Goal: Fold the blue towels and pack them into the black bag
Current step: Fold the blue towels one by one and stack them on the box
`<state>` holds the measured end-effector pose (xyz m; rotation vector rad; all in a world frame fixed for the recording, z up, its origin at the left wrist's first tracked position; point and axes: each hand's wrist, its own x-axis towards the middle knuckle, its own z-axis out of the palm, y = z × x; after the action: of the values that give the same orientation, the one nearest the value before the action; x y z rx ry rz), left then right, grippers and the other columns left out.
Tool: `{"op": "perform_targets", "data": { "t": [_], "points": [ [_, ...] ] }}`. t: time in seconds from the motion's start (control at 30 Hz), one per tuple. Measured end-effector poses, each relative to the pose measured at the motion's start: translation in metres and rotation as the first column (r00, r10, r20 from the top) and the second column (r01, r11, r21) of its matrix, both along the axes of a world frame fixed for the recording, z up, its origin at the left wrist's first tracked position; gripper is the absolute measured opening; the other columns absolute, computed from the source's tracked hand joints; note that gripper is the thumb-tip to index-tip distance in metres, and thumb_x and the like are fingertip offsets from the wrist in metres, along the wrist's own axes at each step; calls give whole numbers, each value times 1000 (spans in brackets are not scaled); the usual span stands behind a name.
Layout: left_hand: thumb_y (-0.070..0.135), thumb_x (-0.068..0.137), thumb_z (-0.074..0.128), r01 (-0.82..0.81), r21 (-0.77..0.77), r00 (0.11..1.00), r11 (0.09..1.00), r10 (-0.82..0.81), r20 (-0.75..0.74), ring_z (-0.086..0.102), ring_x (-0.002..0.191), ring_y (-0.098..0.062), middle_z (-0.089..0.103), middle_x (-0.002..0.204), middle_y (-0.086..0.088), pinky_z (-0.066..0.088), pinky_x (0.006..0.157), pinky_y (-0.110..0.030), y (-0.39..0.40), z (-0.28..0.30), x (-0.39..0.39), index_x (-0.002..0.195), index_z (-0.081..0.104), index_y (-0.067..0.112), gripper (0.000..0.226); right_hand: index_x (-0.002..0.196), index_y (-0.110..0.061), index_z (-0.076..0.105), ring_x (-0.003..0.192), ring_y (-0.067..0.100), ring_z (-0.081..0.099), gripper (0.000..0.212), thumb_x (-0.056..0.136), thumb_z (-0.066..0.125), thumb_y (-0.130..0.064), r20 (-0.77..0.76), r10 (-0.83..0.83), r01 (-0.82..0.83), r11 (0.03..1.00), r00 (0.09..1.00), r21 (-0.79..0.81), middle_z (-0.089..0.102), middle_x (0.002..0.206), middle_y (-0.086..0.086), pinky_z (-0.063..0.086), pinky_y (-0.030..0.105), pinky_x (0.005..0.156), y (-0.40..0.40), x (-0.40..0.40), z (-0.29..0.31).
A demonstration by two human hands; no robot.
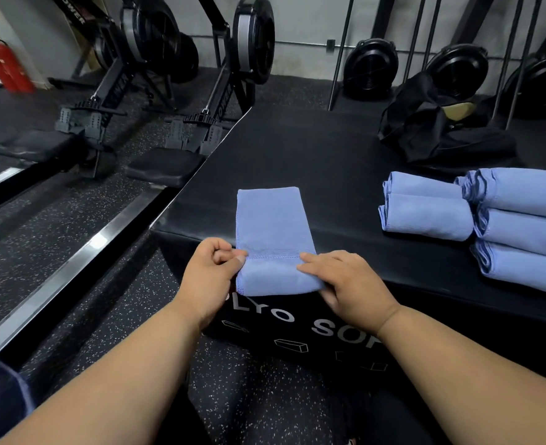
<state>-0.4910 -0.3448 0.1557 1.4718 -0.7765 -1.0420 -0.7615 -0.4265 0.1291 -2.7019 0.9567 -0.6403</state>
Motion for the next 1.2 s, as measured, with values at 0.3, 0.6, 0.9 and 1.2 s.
{"op": "perform_targets", "data": {
  "t": [0.3, 0.6, 0.9, 1.2],
  "points": [
    [58, 74, 82, 388, -32, 563, 921, -210, 799, 45, 140, 0, 55, 146, 20, 33, 117, -22, 24, -3, 6, 156, 40, 33, 95, 133, -40, 68, 125, 11, 57, 46, 90, 55, -32, 112, -86, 65, 981, 990, 180, 61, 144, -24, 42, 46, 111, 6, -1, 3],
    [12, 73, 86, 473, -2, 230, 881, -121, 965, 63, 117, -22, 68, 133, 0, 43, 105, -25, 11, -29, 11, 154, 49, 22, 90, 142, -40, 62, 124, 8, 53, 52, 94, 65, -21, 114, -126, 100, 972, 985, 213, 64, 137, -23, 38, 42, 113, 7, 1, 3],
    [28, 93, 77, 221, -109, 758, 969, -100, 644, 68, 100, -7, 70, 115, 21, 53, 93, -27, 10, -14, 9, 138, 55, 49, 55, 146, -48, 53, 114, 9, 59, 50, 101, 65, -29, 218, -245, 147, 911, 945, 385, 67, 116, -9, 45, 28, 105, -2, 9, 15],
    [33, 98, 73, 28, -70, 963, 997, -8, 270, 58, 70, -4, 59, 70, 5, 46, 80, -24, -12, -13, 6, 130, 57, 36, 36, 152, -40, 45, 82, 5, 62, 51, 105, 62, -32, 344, -457, 160, 761, 820, 629, 61, 75, -11, 44, 19, 89, -17, 39, 28]
  ]
}}
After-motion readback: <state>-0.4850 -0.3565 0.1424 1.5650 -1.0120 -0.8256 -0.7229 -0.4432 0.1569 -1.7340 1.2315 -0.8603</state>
